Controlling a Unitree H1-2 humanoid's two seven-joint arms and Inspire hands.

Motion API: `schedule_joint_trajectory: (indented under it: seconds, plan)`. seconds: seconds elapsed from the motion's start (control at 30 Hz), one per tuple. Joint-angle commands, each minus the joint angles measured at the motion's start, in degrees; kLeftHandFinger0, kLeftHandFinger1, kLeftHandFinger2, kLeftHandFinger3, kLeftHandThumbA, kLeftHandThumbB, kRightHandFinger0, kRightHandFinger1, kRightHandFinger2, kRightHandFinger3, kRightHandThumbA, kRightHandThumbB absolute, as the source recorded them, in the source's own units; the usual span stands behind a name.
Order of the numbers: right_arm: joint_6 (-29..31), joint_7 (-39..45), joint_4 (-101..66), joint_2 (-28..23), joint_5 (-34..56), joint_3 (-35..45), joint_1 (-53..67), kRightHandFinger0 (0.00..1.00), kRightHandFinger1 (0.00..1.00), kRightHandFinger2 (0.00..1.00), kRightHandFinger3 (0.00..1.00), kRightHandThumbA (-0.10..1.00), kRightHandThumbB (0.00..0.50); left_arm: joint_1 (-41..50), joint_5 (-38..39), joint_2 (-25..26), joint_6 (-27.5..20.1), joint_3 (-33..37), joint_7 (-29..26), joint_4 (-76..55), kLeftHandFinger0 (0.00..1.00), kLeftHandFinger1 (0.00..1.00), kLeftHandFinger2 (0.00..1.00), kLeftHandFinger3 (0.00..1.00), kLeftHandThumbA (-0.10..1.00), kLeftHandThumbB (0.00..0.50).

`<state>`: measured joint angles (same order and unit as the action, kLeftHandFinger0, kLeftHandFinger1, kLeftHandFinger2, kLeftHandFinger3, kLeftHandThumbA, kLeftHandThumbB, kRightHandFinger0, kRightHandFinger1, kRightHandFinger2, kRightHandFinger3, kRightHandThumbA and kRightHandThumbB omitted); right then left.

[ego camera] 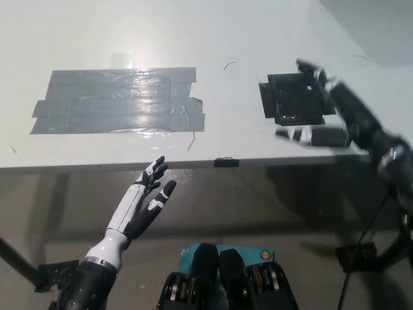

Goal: A toilet paper roll is kept on the black spot on the desk infront of the robot and the robot inserts its right thumb into the hole in the centre to grab the roll. Then it passes the roll to a person.

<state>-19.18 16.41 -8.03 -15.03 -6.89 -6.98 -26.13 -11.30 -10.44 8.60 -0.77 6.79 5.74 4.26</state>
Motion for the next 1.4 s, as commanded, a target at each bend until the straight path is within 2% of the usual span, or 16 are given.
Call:
schedule_joint_trajectory:
  seconds: [0.0, 0.1, 0.3, 0.47, 0.63, 0.8, 0.97, 1.27, 1.37]
  plan:
    - [11.3, -4.9, -9.0, 5.4, 4.5, 2.5, 10.8, 1.0, 1.0, 1.0, 1.0, 1.0, 0.24, 2.9, 0.9, 0.0, -3.8, -0.6, -0.7, -2.3, 1.0, 1.0, 1.0, 1.0, 0.98, 0.065]
    - [14.0, -4.9, -4.9, 7.1, 3.7, 2.7, 14.2, 1.0, 1.0, 1.0, 1.0, 1.0, 0.234, 4.4, 0.5, -0.1, -4.8, -0.3, -0.9, -2.2, 1.0, 1.0, 1.0, 1.0, 1.0, 0.094]
    - [19.9, -5.5, 4.3, 9.0, 3.0, 2.5, 18.9, 1.0, 1.0, 1.0, 1.0, 1.0, 0.251, 7.5, 0.2, -0.2, -5.7, 0.1, -0.7, -2.6, 1.0, 1.0, 1.0, 1.0, 1.0, 0.09]
    - [20.8, -5.4, 7.7, 9.9, 3.2, 2.4, 22.1, 1.0, 1.0, 1.0, 1.0, 0.99, 0.221, 9.6, 0.4, -0.7, -5.9, 0.6, -0.4, -2.8, 1.0, 1.0, 1.0, 1.0, 1.0, 0.105]
    - [23.0, -4.9, 10.1, 9.5, 3.1, 2.2, 24.4, 1.0, 1.0, 1.0, 1.0, 0.95, 0.205, 12.1, -0.3, -0.9, -6.4, 1.4, -0.4, -3.7, 1.0, 1.0, 1.0, 1.0, 0.99, 0.077]
    - [24.0, -4.8, 11.3, 8.7, 2.3, 2.0, 25.5, 1.0, 1.0, 1.0, 1.0, 0.96, 0.184, 13.6, -0.6, -1.3, -6.7, 1.7, -0.8, -4.0, 1.0, 1.0, 1.0, 1.0, 0.97, 0.082]
    - [24.4, -4.5, 12.2, 8.2, 1.4, 1.1, 27.0, 1.0, 1.0, 1.0, 1.0, 0.97, 0.205, 16.3, -0.6, -1.6, -7.1, 1.6, -1.0, -4.7, 1.0, 1.0, 1.0, 1.0, 0.95, 0.08]
    - [23.7, -4.0, 12.4, 7.7, 1.4, 0.6, 27.1, 1.0, 1.0, 1.0, 1.0, 0.95, 0.171, 17.1, -0.2, -2.3, -6.8, 1.4, -1.3, -4.9, 1.0, 1.0, 1.0, 1.0, 0.89, 0.076]
    - [23.5, -4.0, 12.5, 7.6, 1.3, 0.4, 26.7, 1.0, 1.0, 1.0, 1.0, 0.96, 0.192, 17.1, -0.5, -2.4, -6.8, 1.2, -1.6, -4.8, 1.0, 1.0, 1.0, 1.0, 0.89, 0.077]
